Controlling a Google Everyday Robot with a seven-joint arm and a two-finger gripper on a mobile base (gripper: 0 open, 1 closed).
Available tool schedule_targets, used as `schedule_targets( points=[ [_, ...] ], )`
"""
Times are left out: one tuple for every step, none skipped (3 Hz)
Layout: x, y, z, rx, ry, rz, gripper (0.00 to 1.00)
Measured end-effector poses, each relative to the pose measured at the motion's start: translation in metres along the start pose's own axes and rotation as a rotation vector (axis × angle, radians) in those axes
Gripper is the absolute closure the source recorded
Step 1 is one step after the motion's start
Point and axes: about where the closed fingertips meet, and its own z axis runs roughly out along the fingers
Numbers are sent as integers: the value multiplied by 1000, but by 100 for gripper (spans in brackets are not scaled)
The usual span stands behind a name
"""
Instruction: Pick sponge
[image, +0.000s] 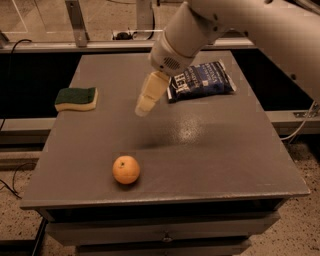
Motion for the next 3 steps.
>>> schedule_targets(
  points=[
    [-46, -17, 49, 9, -94, 34, 0],
    [-82, -32, 94, 3, -185, 90, 0],
    [-113, -30, 133, -28, -226, 89, 0]
  ],
)
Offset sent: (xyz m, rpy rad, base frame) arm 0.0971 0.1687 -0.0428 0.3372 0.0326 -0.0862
